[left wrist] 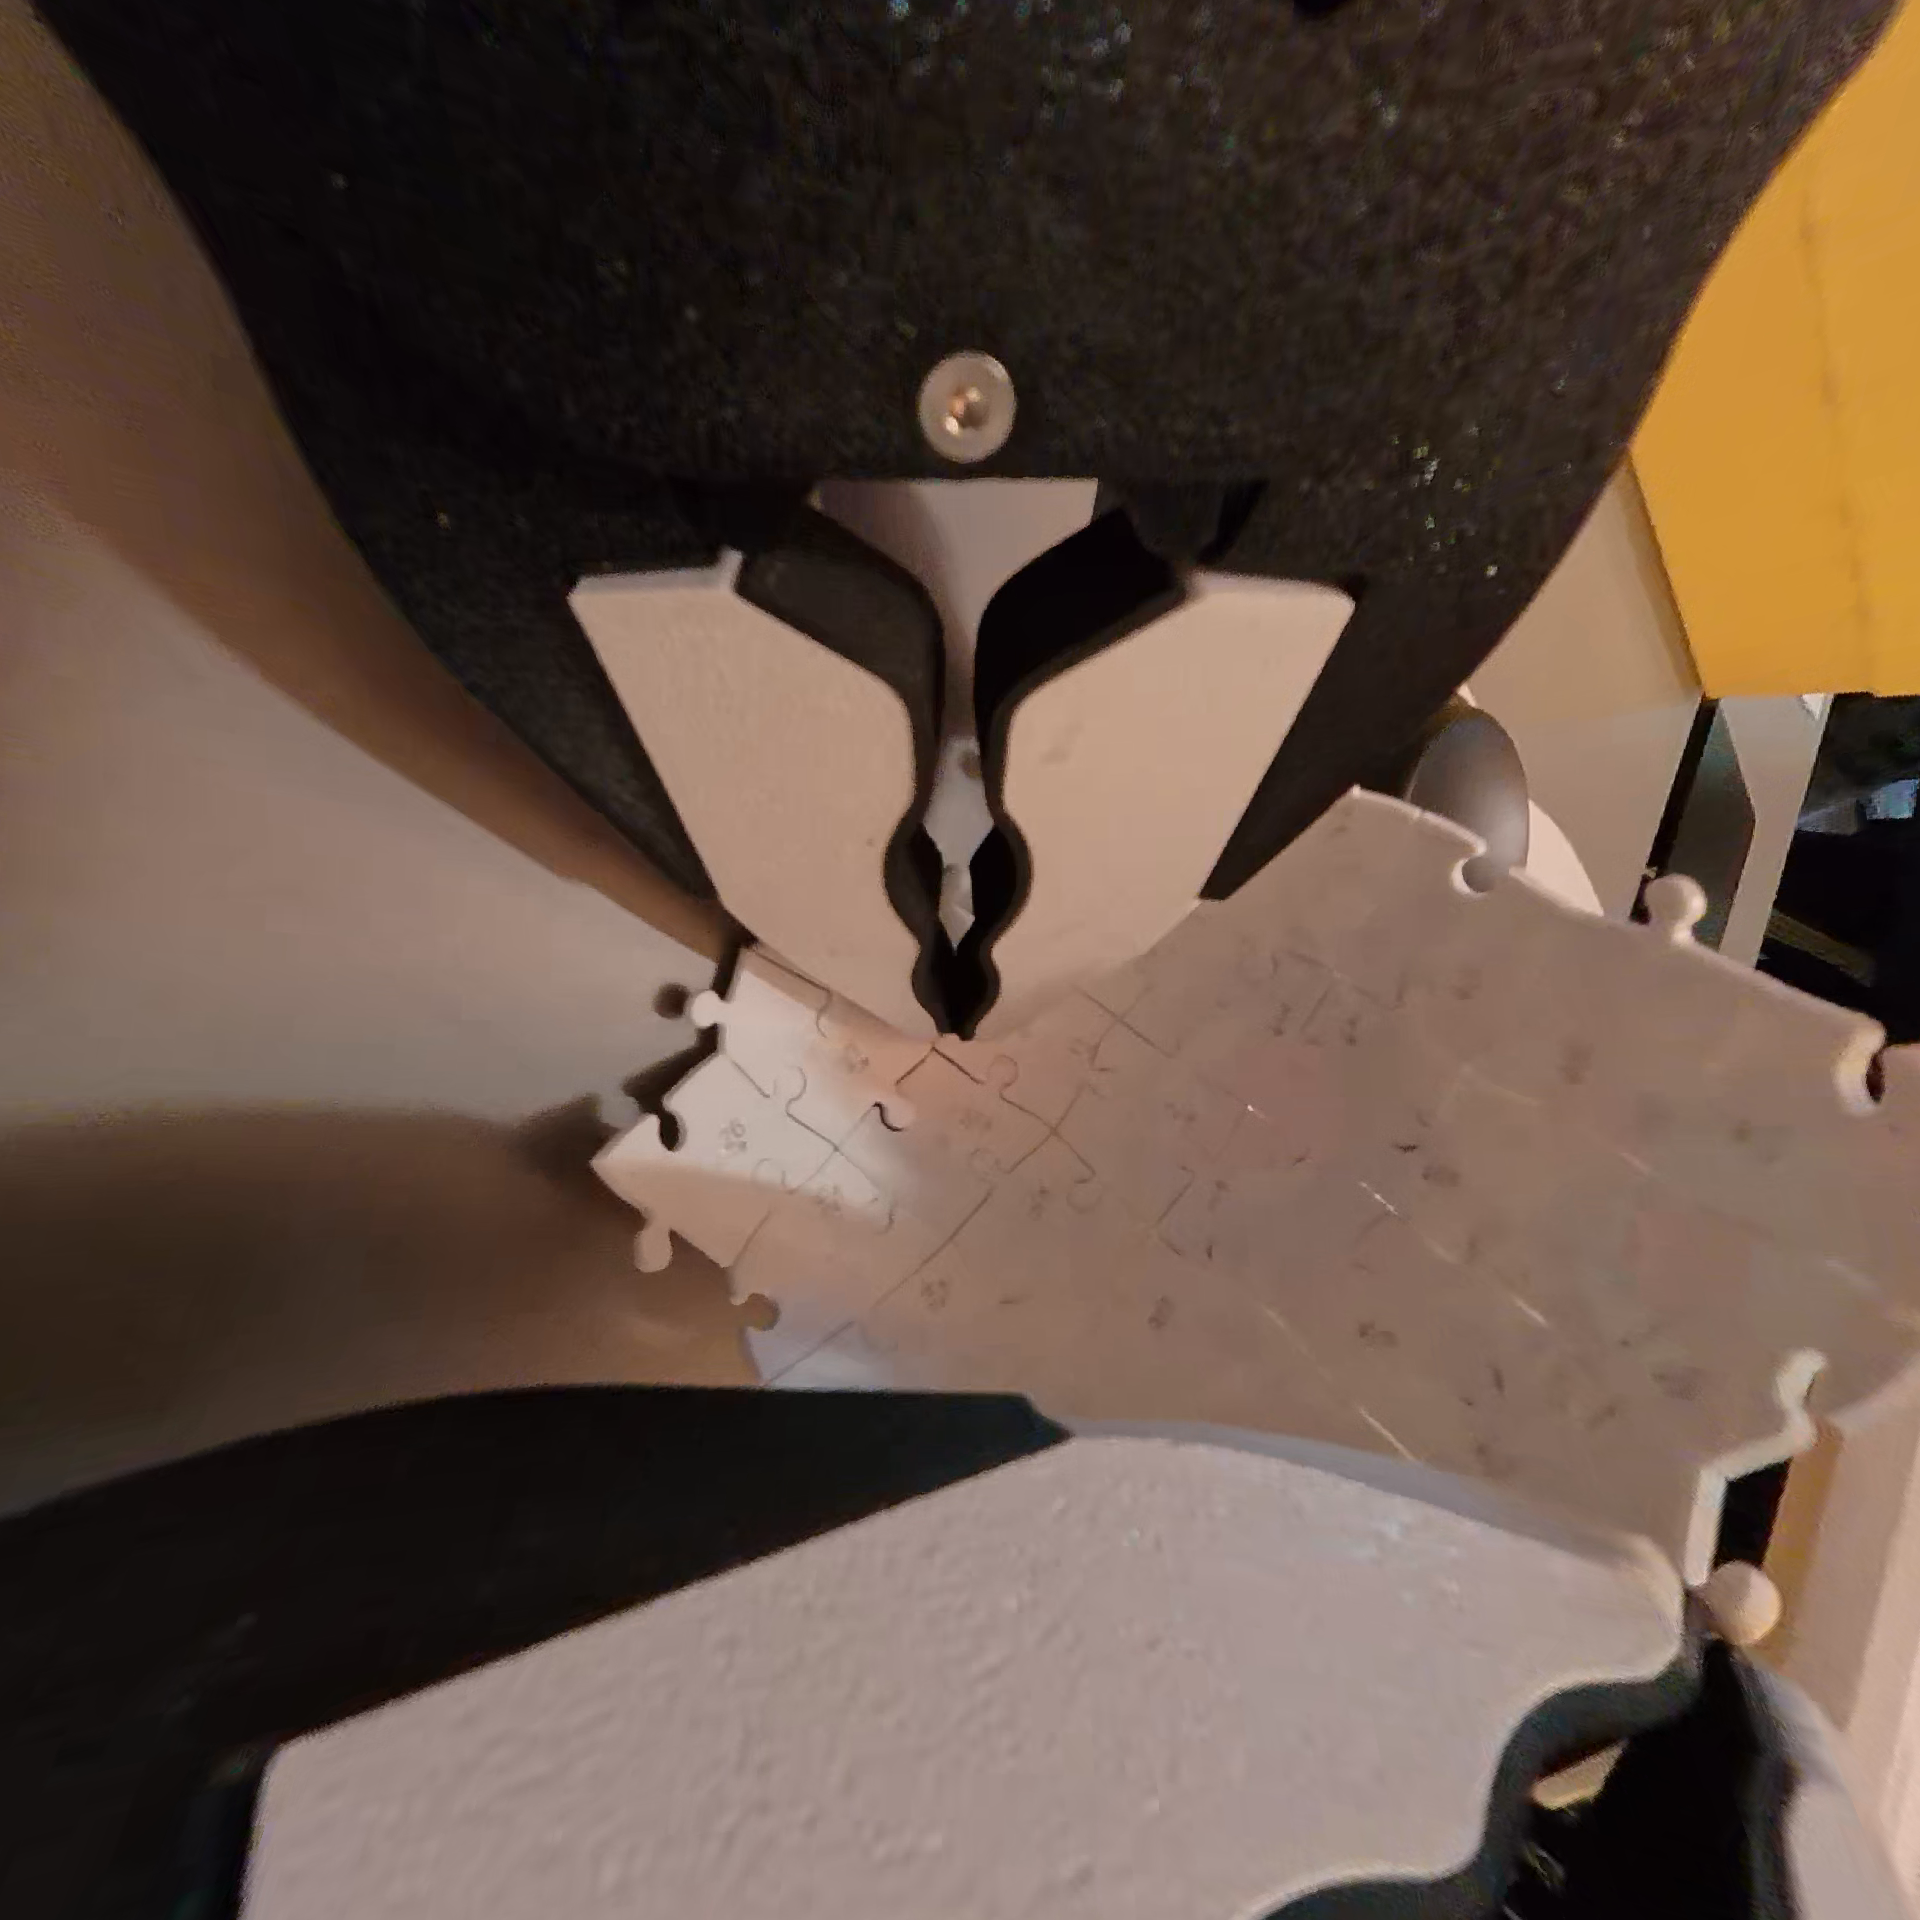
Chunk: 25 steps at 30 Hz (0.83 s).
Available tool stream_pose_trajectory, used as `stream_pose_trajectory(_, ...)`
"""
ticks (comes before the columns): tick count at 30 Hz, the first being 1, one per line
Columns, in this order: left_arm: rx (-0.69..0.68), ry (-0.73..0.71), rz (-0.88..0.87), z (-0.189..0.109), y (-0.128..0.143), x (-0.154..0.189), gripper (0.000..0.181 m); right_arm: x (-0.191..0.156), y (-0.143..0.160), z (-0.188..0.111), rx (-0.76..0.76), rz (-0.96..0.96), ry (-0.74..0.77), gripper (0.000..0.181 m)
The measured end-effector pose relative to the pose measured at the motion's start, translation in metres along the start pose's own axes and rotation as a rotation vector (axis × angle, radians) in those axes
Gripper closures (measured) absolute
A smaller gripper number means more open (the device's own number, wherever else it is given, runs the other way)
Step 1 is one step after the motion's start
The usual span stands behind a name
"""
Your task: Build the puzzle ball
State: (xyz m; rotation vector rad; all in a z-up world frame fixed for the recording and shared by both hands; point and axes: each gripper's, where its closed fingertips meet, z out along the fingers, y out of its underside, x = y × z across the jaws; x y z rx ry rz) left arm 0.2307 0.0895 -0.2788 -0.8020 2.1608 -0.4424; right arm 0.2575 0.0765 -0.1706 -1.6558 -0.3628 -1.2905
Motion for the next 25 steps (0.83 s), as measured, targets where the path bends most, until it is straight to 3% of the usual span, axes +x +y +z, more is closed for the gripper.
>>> stream_pose_trajectory(1,0.000,0.001,0.004,0.000,0.000,0.000,0.181,0.000,0.000,0.000,0.000,-0.001,0.000,0.181)
stream_pose_trajectory(13,0.008,0.048,0.014,0.004,-0.002,0.001,0.181,0.000,0.000,0.000,-0.001,0.001,-0.002,0.181)
stream_pose_trajectory(16,0.007,0.010,0.037,0.003,-0.002,-0.001,0.181,0.000,0.000,0.000,-0.002,0.001,-0.002,0.180)
stream_pose_trajectory(21,0.109,-0.101,-0.081,-0.014,-0.014,-0.019,0.181,0.000,0.001,0.000,-0.005,-0.002,0.000,0.180)
stream_pose_trajectory(25,0.022,-0.106,-0.133,-0.020,0.003,-0.025,0.181,0.000,0.000,0.000,-0.002,-0.003,-0.001,0.180)
